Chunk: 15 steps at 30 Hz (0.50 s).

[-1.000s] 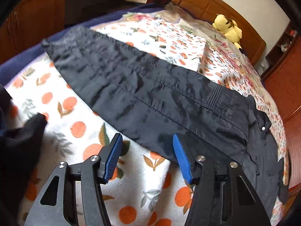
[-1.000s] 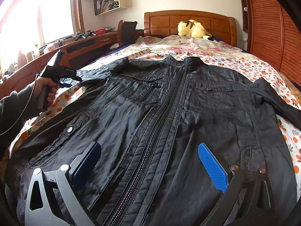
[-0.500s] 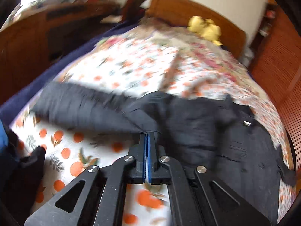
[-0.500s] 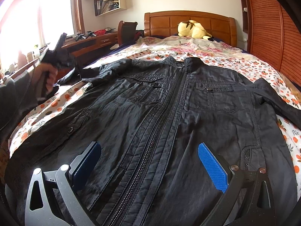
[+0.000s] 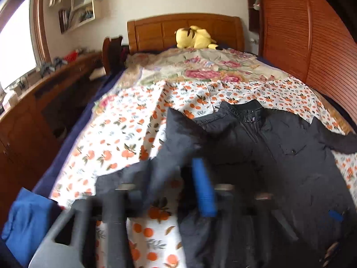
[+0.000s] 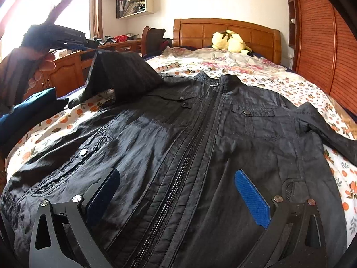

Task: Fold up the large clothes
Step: 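Lift the held sleeve and fold it across the jacket body with the left gripper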

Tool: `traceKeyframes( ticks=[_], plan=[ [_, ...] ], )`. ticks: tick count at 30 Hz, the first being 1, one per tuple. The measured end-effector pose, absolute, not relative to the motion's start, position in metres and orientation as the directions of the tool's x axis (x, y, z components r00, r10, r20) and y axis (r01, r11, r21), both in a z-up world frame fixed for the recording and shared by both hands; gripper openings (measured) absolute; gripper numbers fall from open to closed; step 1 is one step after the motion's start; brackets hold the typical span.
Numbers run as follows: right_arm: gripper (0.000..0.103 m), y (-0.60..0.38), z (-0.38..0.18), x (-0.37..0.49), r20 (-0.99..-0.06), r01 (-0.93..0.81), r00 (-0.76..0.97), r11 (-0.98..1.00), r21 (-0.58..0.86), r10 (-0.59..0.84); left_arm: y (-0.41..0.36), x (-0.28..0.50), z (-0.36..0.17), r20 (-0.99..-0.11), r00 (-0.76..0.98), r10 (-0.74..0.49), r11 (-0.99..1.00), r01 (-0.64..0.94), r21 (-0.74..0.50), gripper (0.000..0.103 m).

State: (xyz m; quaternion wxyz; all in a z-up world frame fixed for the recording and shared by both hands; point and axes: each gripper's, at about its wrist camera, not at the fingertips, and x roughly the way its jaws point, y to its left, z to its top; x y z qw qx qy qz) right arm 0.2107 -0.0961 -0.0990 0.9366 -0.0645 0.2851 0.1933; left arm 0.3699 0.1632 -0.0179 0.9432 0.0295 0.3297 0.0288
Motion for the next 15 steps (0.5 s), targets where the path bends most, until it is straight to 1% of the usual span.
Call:
traceKeyframes(
  ticks=[2, 5, 7, 11, 15],
  plan=[
    [0.103, -0.097, -0.099, 0.211, -0.558, -0.400, 0.763, 0.916, -0.013, 0.326, 0.170, 0.359, -0.015, -0.604, 0.795, 0.058, 0.998, -0.027, 0.060, 0.088],
    [0.103, -0.098, -0.099, 0.211, -0.560, -0.401, 0.761, 0.916, -0.010, 0.327, 0.189, 0.347, -0.018, -0.584, 0.807, 0.086, 0.996, -0.066, 0.055, 0.088],
    [0.103, -0.098, -0.099, 0.212, -0.563, -0.402, 0.759, 0.916, -0.012, 0.326, 0.204, 0.350, -0.027, -0.593, 0.796, 0.122, 0.992, -0.106, 0.062, 0.088],
    [0.103, -0.097, -0.099, 0.211, -0.565, -0.404, 0.760, 0.915, -0.021, 0.322, 0.239, 0.365, -0.060, -0.642, 0.753, 0.145, 0.985, -0.172, 0.020, 0.088],
    [0.103, -0.095, -0.099, 0.212, -0.567, -0.406, 0.759, 0.913, -0.031, 0.319, 0.272, 0.384, -0.106, -0.708, 0.680, 0.192, 0.968, -0.251, 0.022, 0.088]
  ],
)
